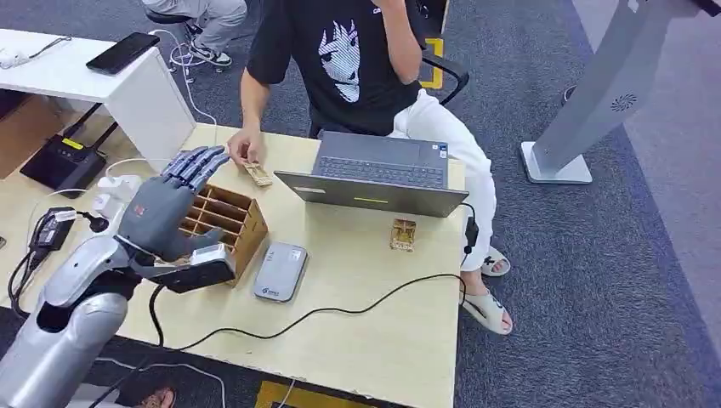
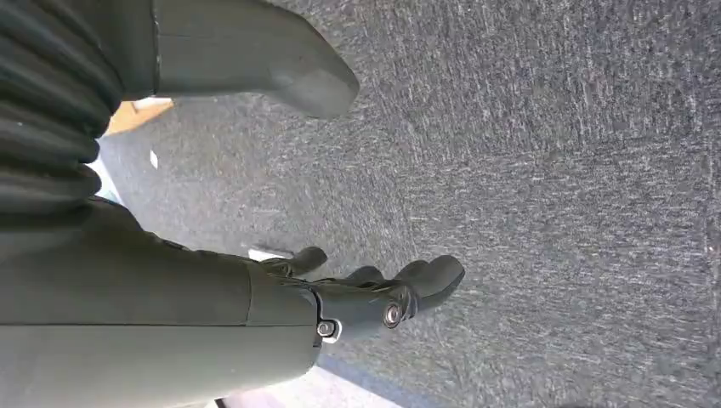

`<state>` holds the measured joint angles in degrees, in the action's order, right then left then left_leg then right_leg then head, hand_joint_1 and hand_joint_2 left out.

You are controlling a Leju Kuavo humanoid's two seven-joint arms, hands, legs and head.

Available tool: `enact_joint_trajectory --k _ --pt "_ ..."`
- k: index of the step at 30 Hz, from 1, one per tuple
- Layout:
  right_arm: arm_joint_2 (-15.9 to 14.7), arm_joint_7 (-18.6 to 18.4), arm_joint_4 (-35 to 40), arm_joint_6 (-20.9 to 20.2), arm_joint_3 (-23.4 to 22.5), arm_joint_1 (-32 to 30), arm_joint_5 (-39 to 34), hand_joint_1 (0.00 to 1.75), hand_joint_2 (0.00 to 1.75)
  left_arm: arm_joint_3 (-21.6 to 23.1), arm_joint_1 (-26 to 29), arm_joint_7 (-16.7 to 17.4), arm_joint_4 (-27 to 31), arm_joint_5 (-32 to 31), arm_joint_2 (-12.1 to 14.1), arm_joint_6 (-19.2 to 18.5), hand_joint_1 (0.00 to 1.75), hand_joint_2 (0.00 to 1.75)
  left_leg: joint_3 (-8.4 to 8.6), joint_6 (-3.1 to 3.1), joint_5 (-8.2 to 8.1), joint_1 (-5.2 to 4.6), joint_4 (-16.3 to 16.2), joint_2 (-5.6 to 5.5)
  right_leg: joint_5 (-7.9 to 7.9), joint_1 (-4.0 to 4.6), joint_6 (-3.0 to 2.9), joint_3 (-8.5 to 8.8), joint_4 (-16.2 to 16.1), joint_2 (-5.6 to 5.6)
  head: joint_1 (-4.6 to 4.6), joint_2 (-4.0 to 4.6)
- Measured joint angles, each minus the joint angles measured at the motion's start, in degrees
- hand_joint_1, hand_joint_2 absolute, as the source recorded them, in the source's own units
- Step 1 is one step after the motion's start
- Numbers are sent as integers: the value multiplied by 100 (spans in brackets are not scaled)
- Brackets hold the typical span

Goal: Pass the card to the sensor for recognition and then transmit it.

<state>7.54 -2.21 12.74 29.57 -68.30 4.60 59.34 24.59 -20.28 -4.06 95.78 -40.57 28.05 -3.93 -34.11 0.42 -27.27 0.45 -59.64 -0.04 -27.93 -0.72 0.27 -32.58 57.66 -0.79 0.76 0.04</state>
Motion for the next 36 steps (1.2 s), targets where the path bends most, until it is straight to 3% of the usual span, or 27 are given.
enact_joint_trajectory --k 2,8,16,21,36 --pt "9 18 0 9 -44 2 -33 0 175 0 292 -11 298 9 321 15 0 175 -1 0 0 0 1 -1 -2 0 -1 0 0 1 0 0" --pt "37 -20 0 57 -136 -1 -61 0 175 -61 1155 83 863 -218 967 41 0 175 -1 0 0 2 2 -2 -3 -1 -1 0 -1 5 0 0" --pt "61 -63 0 92 -204 -1 -61 0 175 -286 1988 212 1167 -354 1311 122 0 175 2 -1 0 0 1 -2 -1 -1 -2 3 -2 5 0 -2" --pt "72 -74 0 92 -210 3 -61 0 175 -490 2225 341 1150 -699 1250 188 0 175 1 -1 1 0 1 -7 -2 -1 -2 4 -2 13 0 0" --pt "94 -118 0 88 -201 4 65 0 175 -675 2137 496 371 -1060 552 326 0 175 2 -2 1 0 0 -7 -1 -1 -3 4 -2 13 0 0"
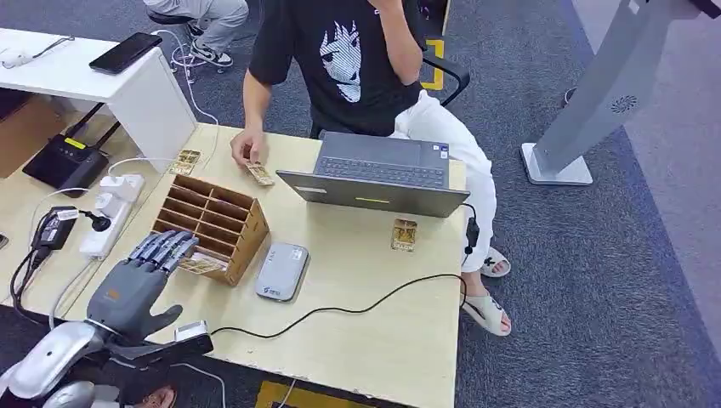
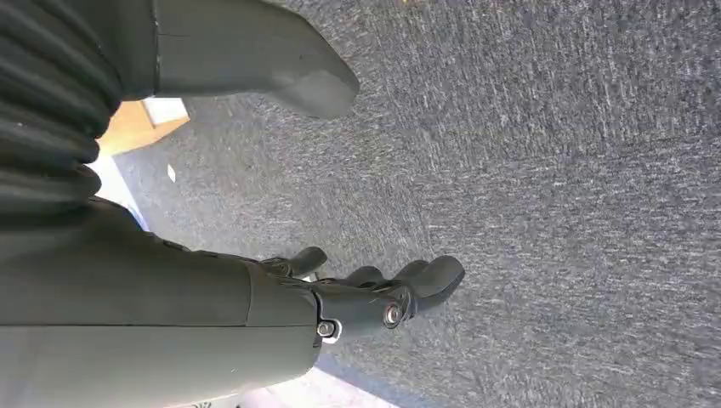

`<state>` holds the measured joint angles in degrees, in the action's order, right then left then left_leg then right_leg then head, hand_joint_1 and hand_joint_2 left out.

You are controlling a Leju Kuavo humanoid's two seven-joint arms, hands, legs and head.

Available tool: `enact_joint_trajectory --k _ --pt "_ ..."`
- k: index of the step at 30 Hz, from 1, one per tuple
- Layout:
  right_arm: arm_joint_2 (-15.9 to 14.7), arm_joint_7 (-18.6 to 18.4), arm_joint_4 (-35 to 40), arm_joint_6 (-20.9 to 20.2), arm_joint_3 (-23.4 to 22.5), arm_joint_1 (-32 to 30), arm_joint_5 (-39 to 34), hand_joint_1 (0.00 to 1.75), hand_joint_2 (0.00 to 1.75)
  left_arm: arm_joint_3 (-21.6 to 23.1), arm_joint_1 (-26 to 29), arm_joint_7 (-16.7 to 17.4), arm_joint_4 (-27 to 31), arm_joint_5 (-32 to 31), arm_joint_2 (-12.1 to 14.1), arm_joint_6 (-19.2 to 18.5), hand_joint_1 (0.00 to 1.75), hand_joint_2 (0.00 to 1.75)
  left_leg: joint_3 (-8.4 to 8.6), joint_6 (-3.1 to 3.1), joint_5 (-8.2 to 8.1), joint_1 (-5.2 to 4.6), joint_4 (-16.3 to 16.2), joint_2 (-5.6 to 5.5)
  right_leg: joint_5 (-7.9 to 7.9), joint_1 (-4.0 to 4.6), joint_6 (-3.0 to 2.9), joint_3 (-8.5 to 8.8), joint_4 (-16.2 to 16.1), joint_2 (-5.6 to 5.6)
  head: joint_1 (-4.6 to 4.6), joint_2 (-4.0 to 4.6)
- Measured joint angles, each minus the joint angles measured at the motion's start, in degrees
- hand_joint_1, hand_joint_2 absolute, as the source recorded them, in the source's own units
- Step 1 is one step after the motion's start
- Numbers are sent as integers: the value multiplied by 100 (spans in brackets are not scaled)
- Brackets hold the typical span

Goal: Pass the card to the sensor for recognition and then transmit it.

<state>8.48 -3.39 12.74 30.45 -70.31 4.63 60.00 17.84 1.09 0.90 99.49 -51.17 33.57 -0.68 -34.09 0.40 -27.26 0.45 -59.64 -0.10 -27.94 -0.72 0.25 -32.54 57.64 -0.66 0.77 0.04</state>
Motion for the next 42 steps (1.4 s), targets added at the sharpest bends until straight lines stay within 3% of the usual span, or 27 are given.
enact_joint_trajectory --k 17,42 --pt "0 -24 2 -20 114 3 61 0 175 0 -423 79 -885 -74 -422 -28 0 175 1 -1 1 0 -1 1 1 0 0 -1 0 0 0 0" --pt "0 -24 2 -46 160 3 118 0 175 0 -635 146 -1394 -109 -677 -2 3 175 1 -4 2 0 0 1 2 0 0 -1 0 0 0 0"
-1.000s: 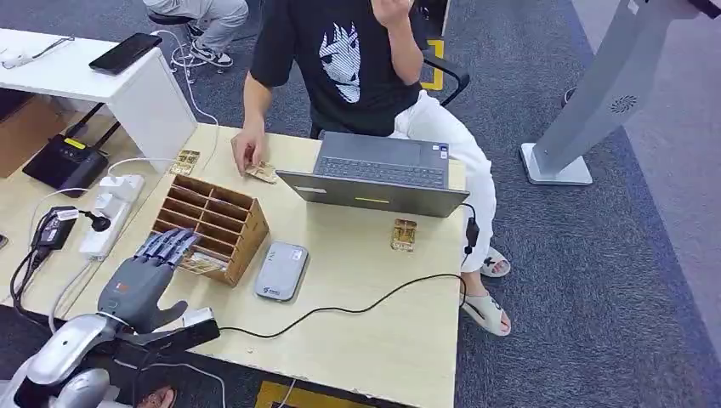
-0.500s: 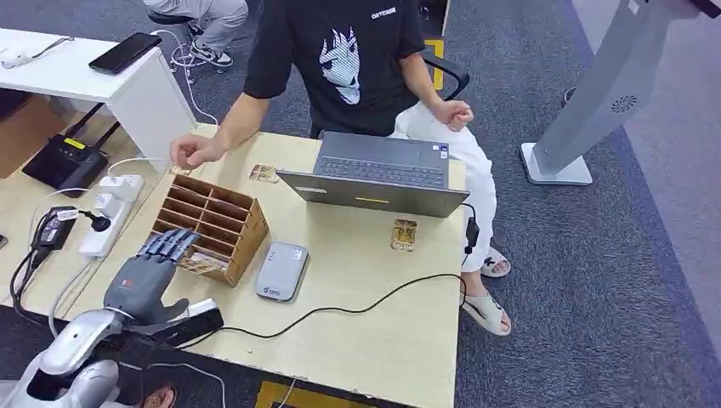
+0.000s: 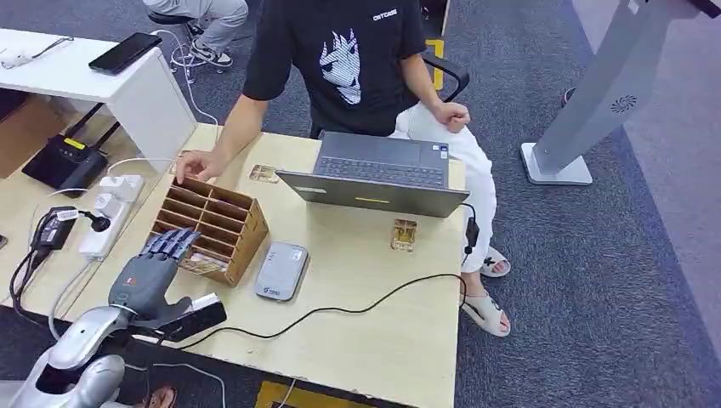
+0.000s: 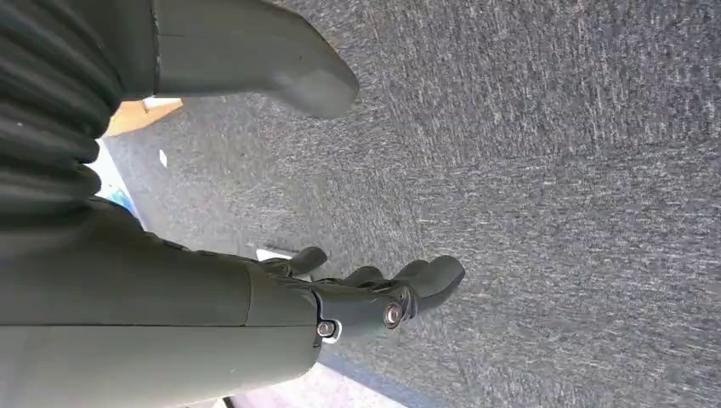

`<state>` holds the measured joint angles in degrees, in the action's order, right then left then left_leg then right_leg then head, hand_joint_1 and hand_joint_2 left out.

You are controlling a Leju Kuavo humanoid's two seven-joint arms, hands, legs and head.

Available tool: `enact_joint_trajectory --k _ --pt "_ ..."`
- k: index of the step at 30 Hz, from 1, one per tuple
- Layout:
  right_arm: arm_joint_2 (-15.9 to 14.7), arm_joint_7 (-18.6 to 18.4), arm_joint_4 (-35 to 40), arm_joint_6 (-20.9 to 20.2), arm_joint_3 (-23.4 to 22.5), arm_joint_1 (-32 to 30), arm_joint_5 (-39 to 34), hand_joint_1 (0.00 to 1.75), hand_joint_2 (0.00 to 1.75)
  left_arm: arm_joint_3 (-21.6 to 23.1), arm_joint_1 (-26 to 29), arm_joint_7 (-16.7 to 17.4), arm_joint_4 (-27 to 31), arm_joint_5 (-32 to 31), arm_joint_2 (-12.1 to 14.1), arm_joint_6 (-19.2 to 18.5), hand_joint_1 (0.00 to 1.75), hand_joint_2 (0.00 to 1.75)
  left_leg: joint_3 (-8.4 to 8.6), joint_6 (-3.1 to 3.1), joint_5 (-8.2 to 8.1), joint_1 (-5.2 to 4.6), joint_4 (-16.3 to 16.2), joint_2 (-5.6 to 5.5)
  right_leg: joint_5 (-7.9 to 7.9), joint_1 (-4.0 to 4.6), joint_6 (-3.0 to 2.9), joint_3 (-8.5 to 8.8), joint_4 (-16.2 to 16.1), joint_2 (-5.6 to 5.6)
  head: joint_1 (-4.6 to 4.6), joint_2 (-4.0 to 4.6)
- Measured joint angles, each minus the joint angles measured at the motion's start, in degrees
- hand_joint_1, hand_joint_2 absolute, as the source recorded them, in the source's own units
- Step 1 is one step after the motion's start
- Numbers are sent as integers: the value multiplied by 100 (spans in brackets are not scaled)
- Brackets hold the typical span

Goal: Pass the card to the sensor for recognition and then transmit it.

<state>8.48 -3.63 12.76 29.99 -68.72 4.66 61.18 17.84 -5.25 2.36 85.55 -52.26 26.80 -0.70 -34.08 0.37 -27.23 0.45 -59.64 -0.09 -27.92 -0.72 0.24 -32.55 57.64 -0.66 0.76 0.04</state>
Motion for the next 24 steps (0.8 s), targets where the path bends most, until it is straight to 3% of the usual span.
enact_joint_trajectory --k 8,11,13,24 --pt "0 0 0 -35 33 0 4 0 175 0 -28 2 -33 -2 -20 0 12 175 0 0 0 0 0 0 0 0 0 0 0 0 0 -2" --pt "-2 0 0 -50 37 0 11 0 175 0 -37 2 -50 -2 -22 0 28 175 0 0 0 0 0 0 0 0 0 0 0 0 0 0" --pt "-2 0 0 -52 39 0 22 0 175 0 -56 2 -70 -2 -24 0 66 175 0 0 0 0 0 0 0 0 0 0 0 0 0 0" --pt "-2 0 0 -50 74 0 46 0 175 0 -87 0 -142 -2 -48 0 66 175 0 0 0 0 0 0 0 0 0 0 0 0 0 0"
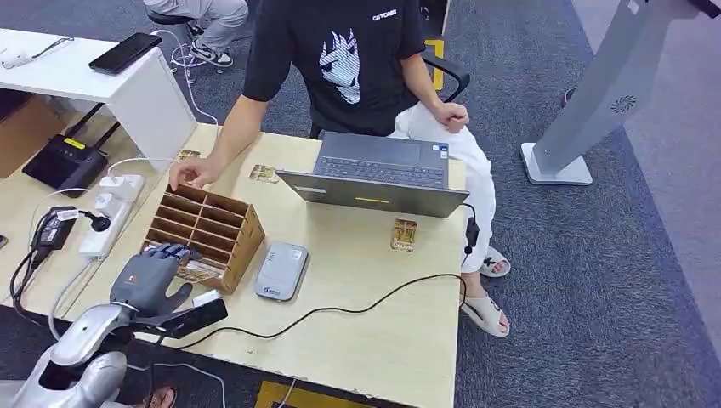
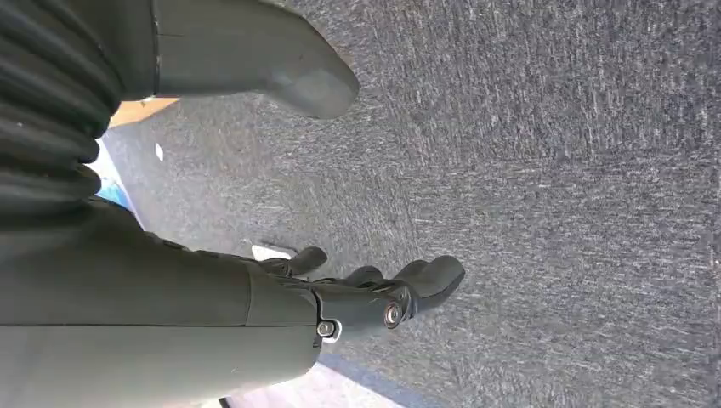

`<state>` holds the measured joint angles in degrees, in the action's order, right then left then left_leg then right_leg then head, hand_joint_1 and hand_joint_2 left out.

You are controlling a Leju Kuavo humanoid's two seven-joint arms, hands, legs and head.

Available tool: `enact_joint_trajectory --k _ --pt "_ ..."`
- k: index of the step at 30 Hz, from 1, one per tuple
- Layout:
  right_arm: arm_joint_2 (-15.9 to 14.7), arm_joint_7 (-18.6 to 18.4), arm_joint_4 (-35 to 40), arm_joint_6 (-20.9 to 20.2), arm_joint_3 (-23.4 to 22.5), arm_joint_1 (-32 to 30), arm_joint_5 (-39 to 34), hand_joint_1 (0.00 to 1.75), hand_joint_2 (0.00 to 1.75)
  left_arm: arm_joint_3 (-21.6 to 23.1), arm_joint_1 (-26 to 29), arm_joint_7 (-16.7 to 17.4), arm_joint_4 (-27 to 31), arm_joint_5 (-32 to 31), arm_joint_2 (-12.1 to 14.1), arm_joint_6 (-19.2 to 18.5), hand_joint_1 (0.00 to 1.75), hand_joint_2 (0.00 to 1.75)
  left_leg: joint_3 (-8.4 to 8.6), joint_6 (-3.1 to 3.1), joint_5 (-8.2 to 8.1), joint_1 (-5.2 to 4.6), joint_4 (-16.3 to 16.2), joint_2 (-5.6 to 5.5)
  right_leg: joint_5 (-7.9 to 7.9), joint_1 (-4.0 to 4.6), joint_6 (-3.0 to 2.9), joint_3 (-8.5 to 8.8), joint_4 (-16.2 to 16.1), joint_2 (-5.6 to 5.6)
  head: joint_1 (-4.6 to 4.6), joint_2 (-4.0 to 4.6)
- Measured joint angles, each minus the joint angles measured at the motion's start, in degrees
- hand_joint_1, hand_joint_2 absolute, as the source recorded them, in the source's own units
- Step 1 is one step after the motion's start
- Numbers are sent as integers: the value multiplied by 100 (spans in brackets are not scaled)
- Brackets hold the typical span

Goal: Pass the card to the sensor for recognition and then transmit it.

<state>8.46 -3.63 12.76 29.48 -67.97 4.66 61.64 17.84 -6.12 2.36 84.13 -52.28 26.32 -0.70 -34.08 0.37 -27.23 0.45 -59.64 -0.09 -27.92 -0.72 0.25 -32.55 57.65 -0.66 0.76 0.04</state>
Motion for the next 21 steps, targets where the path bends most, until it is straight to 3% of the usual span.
enact_joint_trajectory --k 3,4,5,7,10,21 --pt "0 0 0 0 0 0 0 0 175 0 0 0 -7 0 -2 0 72 175 0 0 0 0 0 0 0 0 0 0 0 0 0 -2" --pt "0 0 0 -2 0 0 0 0 175 0 0 2 -9 0 0 0 87 175 0 0 0 0 0 0 0 0 0 0 0 0 0 -2" --pt "0 0 0 0 0 0 0 0 175 0 0 0 -9 0 -2 0 143 175 0 0 0 0 0 0 0 0 0 0 0 0 0 0" --pt "0 0 0 0 2 0 0 0 175 0 -2 0 -11 -2 -2 0 166 175 0 0 0 0 0 0 0 0 0 0 0 0 0 0" --pt "0 0 0 0 2 0 2 0 175 0 -5 0 -15 -11 0 -9 175 175 0 0 0 0 0 0 0 0 0 0 0 0 0 0" --pt "0 -44 0 -90 2 -1 11 0 175 2 -104 -4 -90 -44 2 -85 175 175 1 0 0 0 0 1 0 0 0 0 0 -2 0 0"
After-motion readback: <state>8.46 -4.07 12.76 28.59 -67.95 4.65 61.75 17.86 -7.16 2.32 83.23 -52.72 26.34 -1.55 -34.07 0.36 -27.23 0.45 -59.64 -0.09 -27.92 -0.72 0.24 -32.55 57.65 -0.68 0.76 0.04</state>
